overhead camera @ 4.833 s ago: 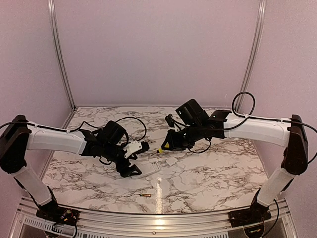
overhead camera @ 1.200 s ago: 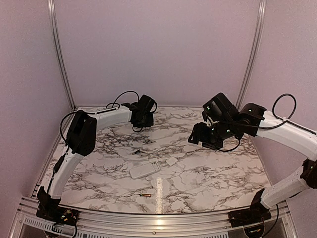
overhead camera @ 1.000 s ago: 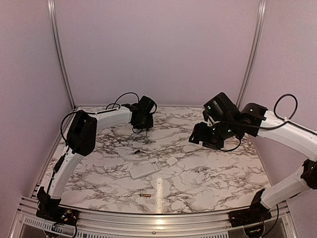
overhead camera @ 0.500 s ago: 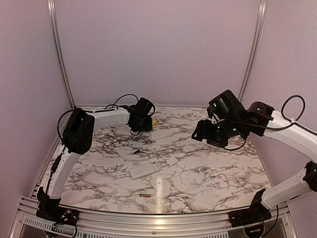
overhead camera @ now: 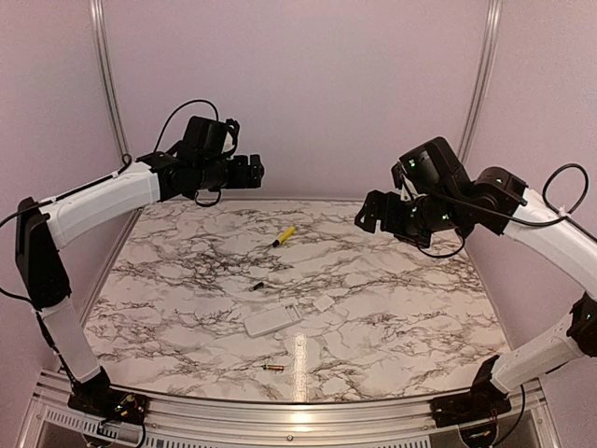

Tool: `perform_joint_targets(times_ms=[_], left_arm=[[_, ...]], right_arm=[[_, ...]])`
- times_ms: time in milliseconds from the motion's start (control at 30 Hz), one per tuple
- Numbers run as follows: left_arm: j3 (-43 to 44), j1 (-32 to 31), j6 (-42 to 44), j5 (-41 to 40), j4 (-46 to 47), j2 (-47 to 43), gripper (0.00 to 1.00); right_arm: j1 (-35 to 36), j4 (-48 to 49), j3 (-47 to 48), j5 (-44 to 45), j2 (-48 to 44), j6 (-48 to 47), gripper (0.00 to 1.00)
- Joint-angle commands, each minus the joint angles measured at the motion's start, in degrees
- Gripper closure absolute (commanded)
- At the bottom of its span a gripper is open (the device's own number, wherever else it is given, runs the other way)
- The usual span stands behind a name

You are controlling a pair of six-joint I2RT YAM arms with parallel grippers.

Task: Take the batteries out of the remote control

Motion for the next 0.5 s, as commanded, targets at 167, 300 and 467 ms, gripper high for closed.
perform_joint_targets(times_ms=[167,300,467], left_arm=[[-16.9,1.9,11.3,-3.5,1.0,-22.3,0.01],[-24.5,2.8,13.8,-7.2,0.4,-31.9,0.01],[-33.5,4.3,16.4,-10.8,-0.3,-43.1,0.01]], right_arm=[[-0.6,3.4,3.7,3.4,-0.5,-4.0,0.02],[-0.5,5.9,4.8,6.5,-1.3,-5.4,0.02],[-0.6,9.5,3.8,11.1,-3.5,-7.6,0.02]])
